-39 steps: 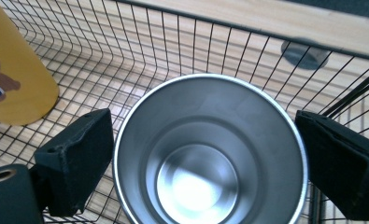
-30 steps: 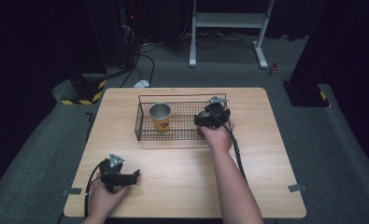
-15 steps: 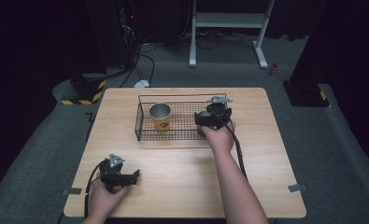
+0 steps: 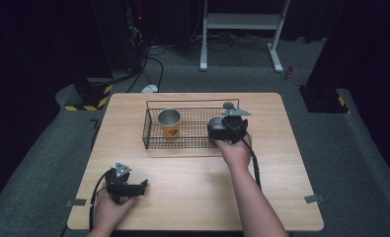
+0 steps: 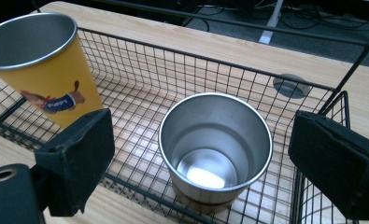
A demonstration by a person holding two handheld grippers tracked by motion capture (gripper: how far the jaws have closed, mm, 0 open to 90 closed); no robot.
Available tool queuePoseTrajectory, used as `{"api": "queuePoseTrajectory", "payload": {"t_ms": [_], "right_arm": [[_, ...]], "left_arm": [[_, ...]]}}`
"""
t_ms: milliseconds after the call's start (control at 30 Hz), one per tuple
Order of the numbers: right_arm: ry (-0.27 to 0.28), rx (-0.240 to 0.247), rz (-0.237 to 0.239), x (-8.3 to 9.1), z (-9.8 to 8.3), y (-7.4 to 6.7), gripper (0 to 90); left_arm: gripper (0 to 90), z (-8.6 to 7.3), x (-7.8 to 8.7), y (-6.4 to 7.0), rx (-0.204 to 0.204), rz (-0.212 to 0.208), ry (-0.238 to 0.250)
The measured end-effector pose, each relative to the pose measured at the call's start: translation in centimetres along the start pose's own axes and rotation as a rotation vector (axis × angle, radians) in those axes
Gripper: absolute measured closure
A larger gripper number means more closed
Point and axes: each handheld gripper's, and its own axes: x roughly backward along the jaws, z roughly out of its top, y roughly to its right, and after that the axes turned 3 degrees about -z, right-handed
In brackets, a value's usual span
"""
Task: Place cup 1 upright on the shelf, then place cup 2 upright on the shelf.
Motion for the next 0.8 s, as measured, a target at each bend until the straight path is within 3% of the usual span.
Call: {"api": "queuePoseTrajectory", "payload": {"t_ms": [800], "right_arm": [[0.028, 0.006, -0.018, 2.9, -2.6, 1.2, 7.3]], "left_arm": [[0.0, 0.1, 0.0, 0.0, 0.001, 0.004, 0.0]]}}
